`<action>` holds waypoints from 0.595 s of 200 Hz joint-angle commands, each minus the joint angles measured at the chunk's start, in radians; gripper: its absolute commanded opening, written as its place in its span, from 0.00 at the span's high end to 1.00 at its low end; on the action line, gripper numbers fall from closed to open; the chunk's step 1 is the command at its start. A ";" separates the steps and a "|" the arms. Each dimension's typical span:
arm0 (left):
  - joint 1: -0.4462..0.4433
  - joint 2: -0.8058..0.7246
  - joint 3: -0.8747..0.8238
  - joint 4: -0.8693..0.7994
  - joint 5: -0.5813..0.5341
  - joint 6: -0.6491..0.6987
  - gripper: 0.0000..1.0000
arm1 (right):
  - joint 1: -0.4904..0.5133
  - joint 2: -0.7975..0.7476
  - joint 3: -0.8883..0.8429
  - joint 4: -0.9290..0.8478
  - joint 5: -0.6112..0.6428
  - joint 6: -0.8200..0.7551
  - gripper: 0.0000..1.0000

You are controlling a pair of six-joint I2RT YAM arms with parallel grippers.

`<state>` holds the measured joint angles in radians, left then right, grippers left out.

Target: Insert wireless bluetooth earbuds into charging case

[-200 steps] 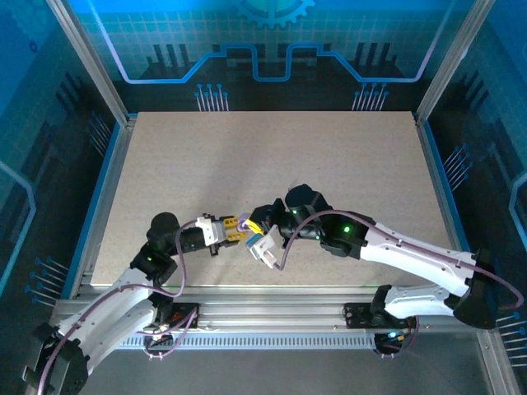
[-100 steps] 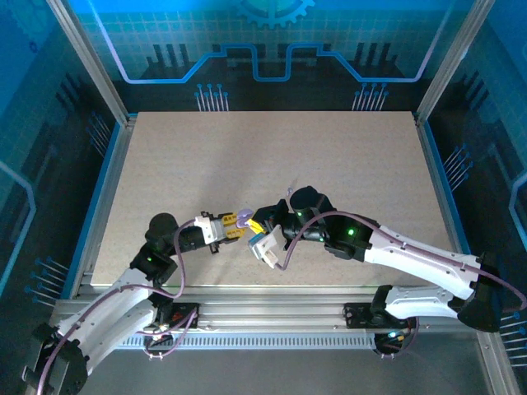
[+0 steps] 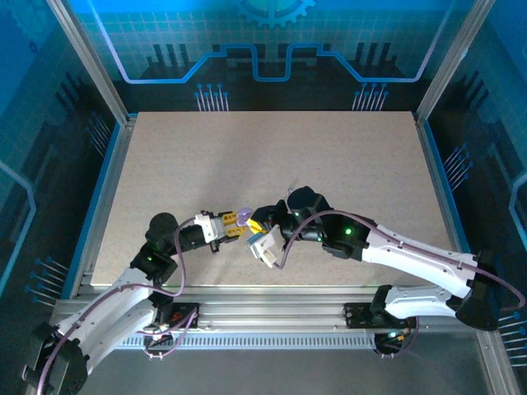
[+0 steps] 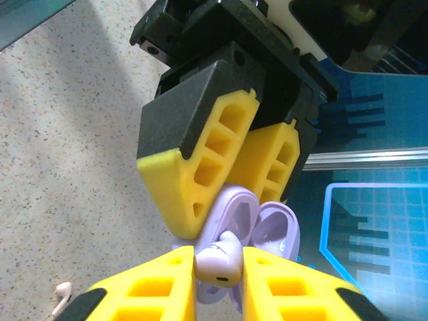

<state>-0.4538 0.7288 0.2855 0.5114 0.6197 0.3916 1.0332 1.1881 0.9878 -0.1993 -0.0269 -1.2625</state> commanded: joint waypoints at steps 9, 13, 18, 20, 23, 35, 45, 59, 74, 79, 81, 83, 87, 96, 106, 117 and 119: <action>0.000 0.003 0.047 0.058 -0.020 -0.022 0.88 | -0.007 0.016 0.014 -0.052 -0.037 0.043 0.73; 0.000 0.003 0.047 0.058 -0.020 -0.023 0.88 | -0.007 0.015 0.016 -0.049 -0.040 0.048 0.72; 0.000 0.002 0.050 0.058 -0.019 -0.023 0.88 | -0.010 0.014 0.017 -0.046 -0.045 0.054 0.71; 0.000 0.003 0.049 0.057 -0.019 -0.023 0.88 | -0.011 0.012 0.017 -0.045 -0.046 0.057 0.71; 0.000 0.003 0.049 0.057 -0.020 -0.023 0.88 | -0.011 0.013 0.018 -0.043 -0.050 0.061 0.70; 0.000 0.004 0.049 0.059 -0.021 -0.028 0.88 | -0.017 0.007 0.019 -0.037 -0.060 0.080 0.68; 0.000 0.004 0.046 0.062 -0.023 -0.032 0.88 | -0.024 0.003 0.020 -0.034 -0.069 0.095 0.66; 0.000 0.006 0.041 0.071 -0.026 -0.044 0.88 | -0.030 -0.004 0.016 -0.031 -0.076 0.113 0.65; 0.000 0.008 0.038 0.078 -0.030 -0.052 0.88 | -0.034 -0.014 0.008 -0.022 -0.081 0.139 0.63; 0.000 0.008 0.038 0.077 -0.033 -0.055 0.88 | -0.038 -0.020 0.005 -0.018 -0.087 0.152 0.63; 0.000 0.009 0.039 0.076 -0.034 -0.056 0.88 | -0.039 -0.024 0.004 -0.015 -0.089 0.157 0.63; 0.000 0.009 0.039 0.077 -0.037 -0.057 0.88 | -0.040 -0.026 0.003 -0.013 -0.091 0.163 0.63; 0.000 0.010 0.040 0.077 -0.039 -0.060 0.88 | -0.042 -0.032 -0.001 -0.008 -0.095 0.177 0.62; 0.000 0.013 0.040 0.079 -0.053 -0.069 0.88 | -0.049 -0.044 -0.007 0.002 -0.103 0.209 0.62; 0.000 0.018 0.040 0.084 -0.068 -0.081 0.88 | -0.057 -0.059 -0.009 0.007 -0.112 0.254 0.62; 0.000 0.022 0.040 0.085 -0.081 -0.091 0.87 | -0.067 -0.073 -0.010 0.010 -0.123 0.316 0.61; 0.000 0.023 0.040 0.086 -0.082 -0.092 0.88 | -0.069 -0.075 -0.011 0.011 -0.125 0.328 0.61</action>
<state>-0.4538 0.7441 0.2909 0.5488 0.5789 0.3374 0.9897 1.1622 0.9855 -0.2085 -0.1024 -1.0870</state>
